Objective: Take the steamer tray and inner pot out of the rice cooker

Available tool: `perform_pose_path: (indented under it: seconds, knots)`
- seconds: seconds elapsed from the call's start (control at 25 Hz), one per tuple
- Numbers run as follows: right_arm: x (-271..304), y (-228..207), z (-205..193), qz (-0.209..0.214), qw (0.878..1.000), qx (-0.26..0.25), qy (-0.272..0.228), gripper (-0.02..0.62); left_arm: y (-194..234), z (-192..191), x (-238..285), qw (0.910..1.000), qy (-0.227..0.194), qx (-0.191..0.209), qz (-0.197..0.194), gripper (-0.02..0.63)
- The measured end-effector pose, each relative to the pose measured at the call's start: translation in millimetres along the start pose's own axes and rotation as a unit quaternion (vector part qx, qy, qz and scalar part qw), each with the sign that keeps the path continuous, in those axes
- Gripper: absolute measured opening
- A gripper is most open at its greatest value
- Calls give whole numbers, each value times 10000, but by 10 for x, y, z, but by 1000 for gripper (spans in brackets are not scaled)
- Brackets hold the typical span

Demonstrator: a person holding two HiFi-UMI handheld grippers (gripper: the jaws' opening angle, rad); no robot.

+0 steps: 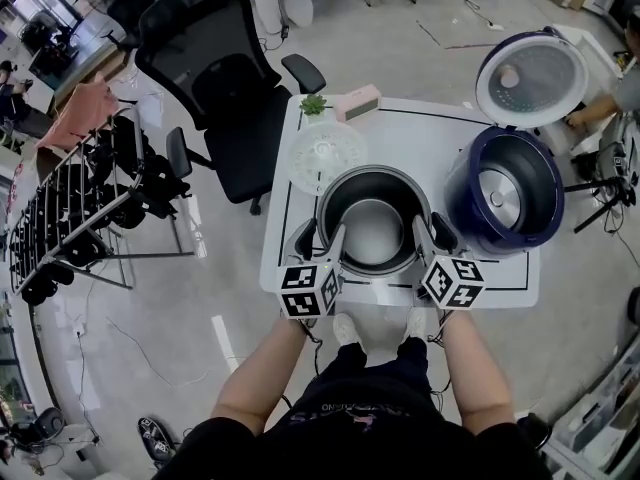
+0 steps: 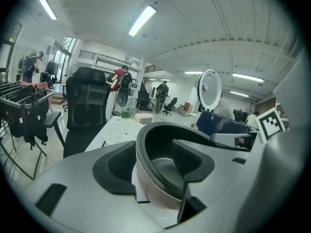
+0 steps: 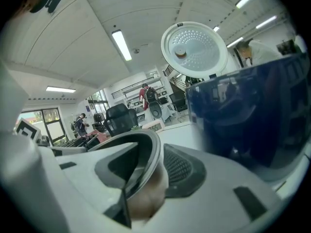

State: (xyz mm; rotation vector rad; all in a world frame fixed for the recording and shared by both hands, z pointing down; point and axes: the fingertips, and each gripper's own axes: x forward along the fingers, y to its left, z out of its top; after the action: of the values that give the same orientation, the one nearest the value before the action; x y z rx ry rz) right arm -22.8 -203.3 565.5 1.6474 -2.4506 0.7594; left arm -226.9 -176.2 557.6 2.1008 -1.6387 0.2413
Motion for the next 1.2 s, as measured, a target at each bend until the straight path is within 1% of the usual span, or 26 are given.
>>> perform_pose_path:
  seconds: [0.16,0.28,0.32,0.4,0.48,0.52,0.56,0.68,0.76,0.84,0.96,1.08,1.2]
  knots:
    - [-116,12,189,-66,9984,-496,-251,161,1,172,-81,9993,-242,281,-23,226]
    - [-233,116,408,24,9963,-690,-504,161,-64,340,-189,9979,-452,445,-139,201]
    - [-285,164,487,54,9952,-778,-596,160,-107,403,-229,9971,-530,501,-206,183]
    - [-408,268,650,75,9922,-960,-792,104,-211,546,-309,9950,-699,611,-368,151]
    - [-540,385,805,104,9889,-1117,-979,2,-326,698,-390,9921,-864,723,-550,81]
    - [-606,449,878,126,9867,-1210,-1076,2,-385,767,-423,9905,-921,788,-648,22]
    - [-676,512,948,130,9841,-1329,-1172,2,-450,822,-451,9889,-948,863,-754,3]
    - [-912,668,1125,73,9745,-1740,-1418,2,-681,930,-541,9829,-970,1093,-1119,3]
    - [-1087,742,1242,47,9689,-1907,-1575,2,-863,1016,-619,9771,-1052,1271,-1342,3]
    - [-1298,775,1317,22,9658,-1988,-1663,2,-1076,1059,-724,9718,-1094,1377,-1569,3]
    - [-1618,749,1401,7,9648,-1976,-1734,2,-1379,1055,-887,9671,-1094,1363,-1849,2]
    - [-1909,671,1477,11,9656,-1863,-1814,2,-1632,1045,-1036,9635,-1148,1440,-1942,2]
    - [-2155,539,1449,12,9682,-1727,-1812,2,-1840,969,-1178,9636,-1187,1450,-1908,2]
